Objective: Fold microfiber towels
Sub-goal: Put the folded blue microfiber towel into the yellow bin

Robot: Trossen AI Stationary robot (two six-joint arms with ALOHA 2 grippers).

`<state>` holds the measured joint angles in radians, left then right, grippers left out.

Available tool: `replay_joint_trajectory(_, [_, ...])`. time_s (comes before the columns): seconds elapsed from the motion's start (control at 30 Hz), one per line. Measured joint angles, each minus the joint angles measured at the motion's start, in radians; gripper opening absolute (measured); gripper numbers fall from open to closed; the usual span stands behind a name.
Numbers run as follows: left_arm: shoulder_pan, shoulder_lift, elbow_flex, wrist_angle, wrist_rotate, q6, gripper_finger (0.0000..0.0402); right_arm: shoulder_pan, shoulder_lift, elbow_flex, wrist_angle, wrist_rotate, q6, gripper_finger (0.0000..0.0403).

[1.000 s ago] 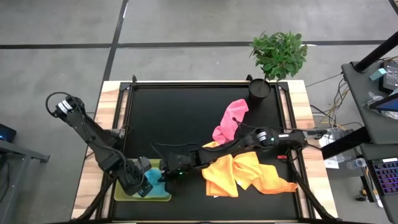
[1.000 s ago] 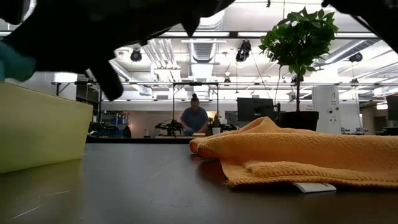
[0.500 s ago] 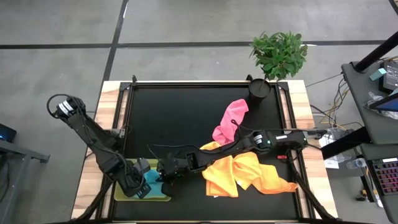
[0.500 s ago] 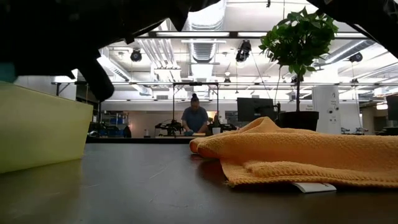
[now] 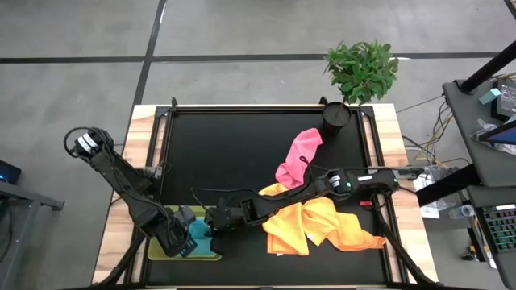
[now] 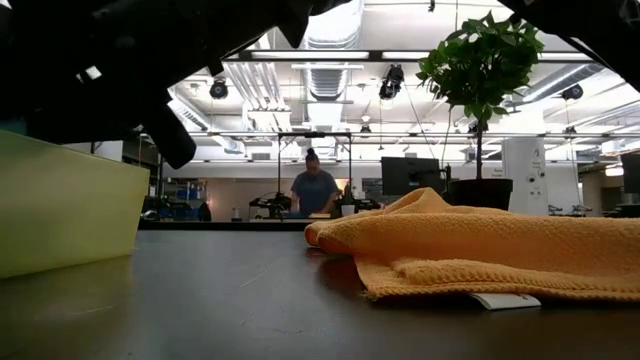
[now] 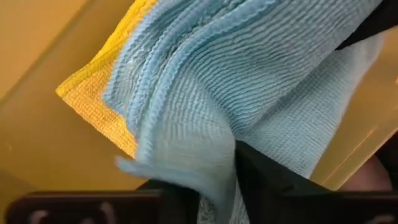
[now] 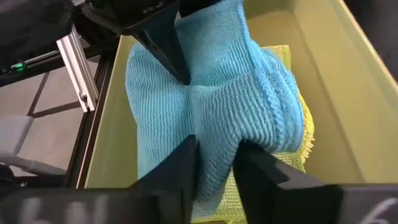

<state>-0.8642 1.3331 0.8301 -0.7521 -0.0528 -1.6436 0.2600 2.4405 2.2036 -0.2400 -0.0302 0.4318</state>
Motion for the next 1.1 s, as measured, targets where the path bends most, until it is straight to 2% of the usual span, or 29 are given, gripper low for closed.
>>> replay_joint_trajectory(0.2, [0.000,-0.006,-0.006,-0.057,-0.001,0.028,0.0131,0.002,-0.004,0.000,-0.004,0.007,-0.022,0.0147])
replay_joint_trajectory(0.4, [-0.001,-0.025,-0.006,-0.106,-0.002,0.068,0.0155,0.002,-0.033,-0.001,-0.054,0.028,-0.035,0.0182])
replay_joint_trajectory(0.73, [-0.001,-0.120,-0.003,-0.200,-0.005,0.107,0.0164,0.002,-0.054,0.064,-0.247,0.138,-0.095,0.0173])
replay_joint_trajectory(0.93, [-0.001,-0.168,-0.002,-0.208,-0.007,0.140,0.0164,0.002,-0.065,0.068,-0.249,0.138,-0.162,0.0171])
replay_joint_trajectory(1.1, [0.000,-0.160,0.008,-0.186,-0.009,0.233,0.0162,0.000,-0.058,0.068,-0.195,0.136,-0.171,0.0168])
